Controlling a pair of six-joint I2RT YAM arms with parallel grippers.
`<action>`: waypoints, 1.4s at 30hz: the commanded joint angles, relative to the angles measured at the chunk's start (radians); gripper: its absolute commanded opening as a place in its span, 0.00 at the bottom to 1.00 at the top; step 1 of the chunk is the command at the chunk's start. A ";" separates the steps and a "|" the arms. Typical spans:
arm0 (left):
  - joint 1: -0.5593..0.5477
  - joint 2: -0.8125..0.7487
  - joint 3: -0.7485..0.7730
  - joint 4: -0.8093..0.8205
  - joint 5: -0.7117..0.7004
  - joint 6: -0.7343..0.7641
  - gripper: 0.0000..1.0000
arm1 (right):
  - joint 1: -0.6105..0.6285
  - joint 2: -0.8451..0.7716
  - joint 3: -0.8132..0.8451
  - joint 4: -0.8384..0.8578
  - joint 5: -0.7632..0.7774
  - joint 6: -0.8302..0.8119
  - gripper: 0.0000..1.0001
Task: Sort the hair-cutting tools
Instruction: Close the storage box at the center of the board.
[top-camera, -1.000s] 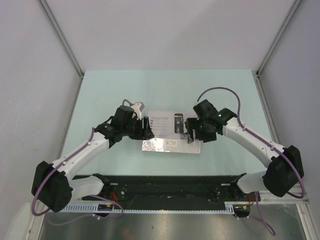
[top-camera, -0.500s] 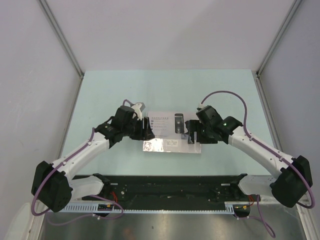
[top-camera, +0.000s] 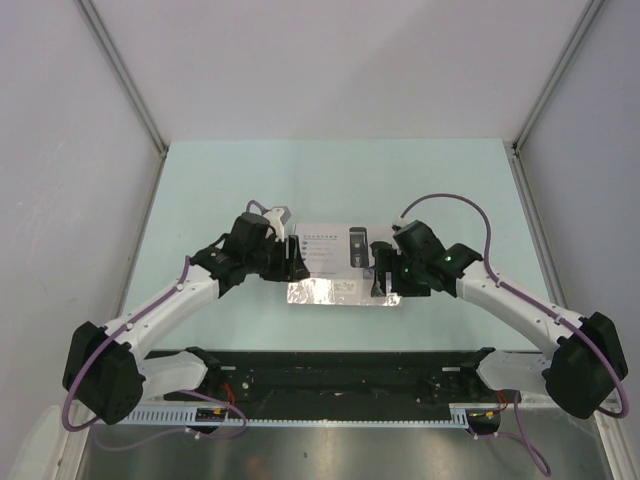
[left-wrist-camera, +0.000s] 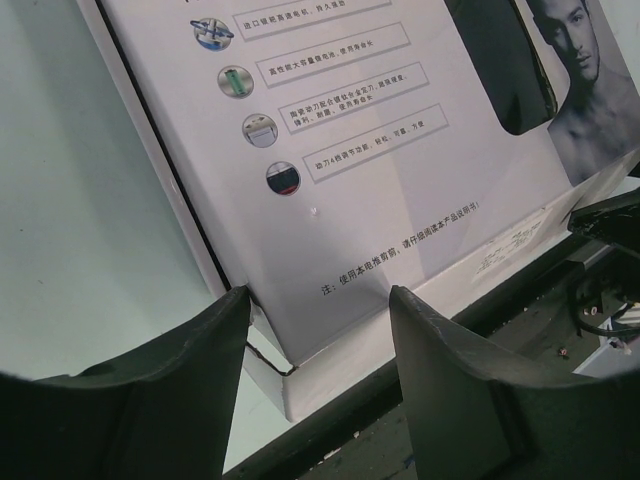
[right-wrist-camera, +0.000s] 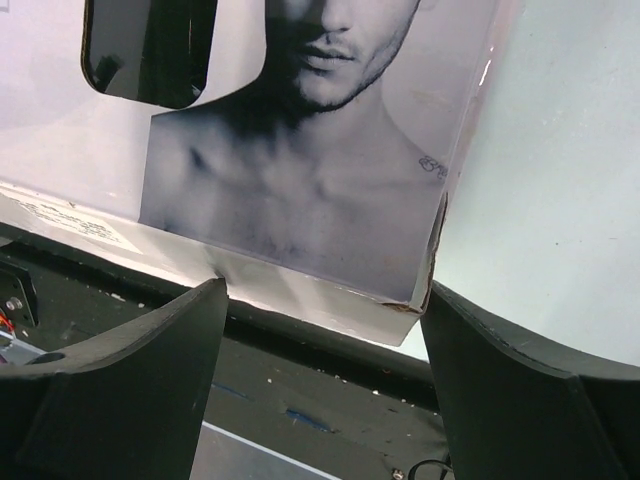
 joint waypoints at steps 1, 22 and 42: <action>-0.017 -0.031 -0.001 0.044 0.033 -0.018 0.63 | 0.002 -0.042 0.004 0.039 0.033 0.002 0.82; -0.022 -0.023 0.006 0.043 0.028 -0.014 0.63 | 0.002 -0.003 0.001 0.153 0.185 -0.143 0.86; -0.049 -0.019 0.038 0.044 0.049 -0.012 0.63 | 0.001 0.007 0.084 0.175 0.015 -0.071 0.80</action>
